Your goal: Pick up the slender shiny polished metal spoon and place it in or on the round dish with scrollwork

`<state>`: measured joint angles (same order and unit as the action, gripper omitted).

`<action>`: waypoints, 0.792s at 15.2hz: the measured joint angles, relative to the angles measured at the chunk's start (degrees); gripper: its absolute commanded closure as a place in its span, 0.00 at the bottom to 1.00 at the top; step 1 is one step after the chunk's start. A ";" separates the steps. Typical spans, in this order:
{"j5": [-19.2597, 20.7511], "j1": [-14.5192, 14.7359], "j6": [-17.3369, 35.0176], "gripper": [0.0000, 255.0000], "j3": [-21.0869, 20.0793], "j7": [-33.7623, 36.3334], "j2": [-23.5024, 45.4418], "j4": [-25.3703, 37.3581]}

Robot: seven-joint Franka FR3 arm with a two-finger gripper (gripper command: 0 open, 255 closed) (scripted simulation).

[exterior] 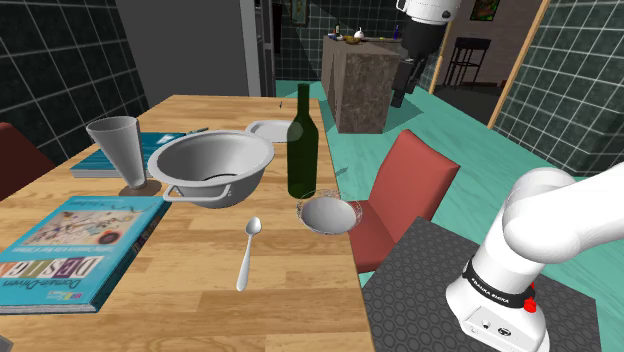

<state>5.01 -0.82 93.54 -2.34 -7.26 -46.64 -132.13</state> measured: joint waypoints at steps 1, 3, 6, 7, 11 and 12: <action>0.00 0.00 0.00 0.00 0.00 0.00 0.00 0.00; -0.92 -0.07 0.37 0.00 -1.85 2.87 -0.41 -1.06; -3.28 -0.13 1.75 0.00 -6.38 9.91 -0.83 -3.49; -4.07 -0.19 2.24 0.00 -7.91 12.34 -0.77 -4.13; -7.39 -0.52 4.87 0.00 -14.51 22.33 0.80 -5.94; -8.27 -0.53 5.31 0.00 -16.21 24.92 1.03 -6.35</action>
<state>-3.25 -1.35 98.85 -18.55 17.65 -45.61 -138.48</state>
